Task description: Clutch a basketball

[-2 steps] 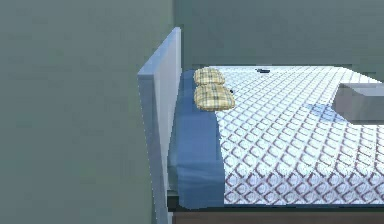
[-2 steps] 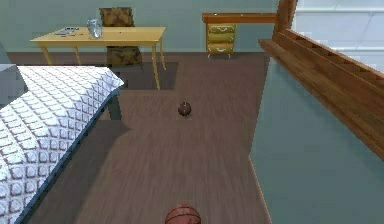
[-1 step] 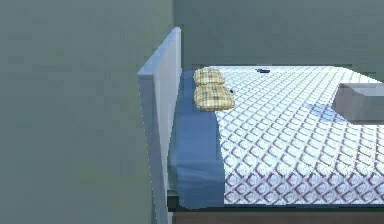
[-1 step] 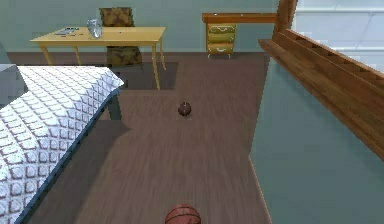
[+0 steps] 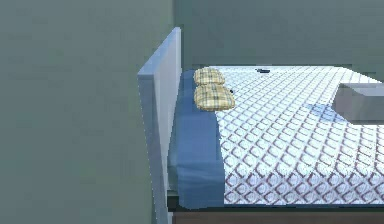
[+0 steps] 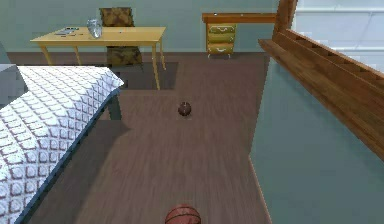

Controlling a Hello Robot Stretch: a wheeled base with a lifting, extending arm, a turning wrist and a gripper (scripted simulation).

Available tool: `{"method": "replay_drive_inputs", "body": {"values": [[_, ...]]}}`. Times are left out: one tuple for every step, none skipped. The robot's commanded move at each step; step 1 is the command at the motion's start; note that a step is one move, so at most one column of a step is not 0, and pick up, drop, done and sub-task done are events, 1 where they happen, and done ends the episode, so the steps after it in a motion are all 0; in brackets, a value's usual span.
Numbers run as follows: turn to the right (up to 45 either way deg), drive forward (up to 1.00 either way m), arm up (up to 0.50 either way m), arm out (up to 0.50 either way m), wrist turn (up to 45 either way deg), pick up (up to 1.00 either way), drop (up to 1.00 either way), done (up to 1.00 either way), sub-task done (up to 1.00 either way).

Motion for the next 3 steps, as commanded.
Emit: {"method": "replay_drive_inputs", "body": {"values": [[0.0, 0.0, 0.0, 0.0, 45.0, 0.0, 0.0, 0.0, 0.0], [0.0, 0.0, 0.0, 0.0, 42.0, 0.0, 0.0, 0.0, 0.0], [0.0, 0.0, -0.3, 0.0, 0.0, 0.0, 0.0, 0.0, 0.0]]}}
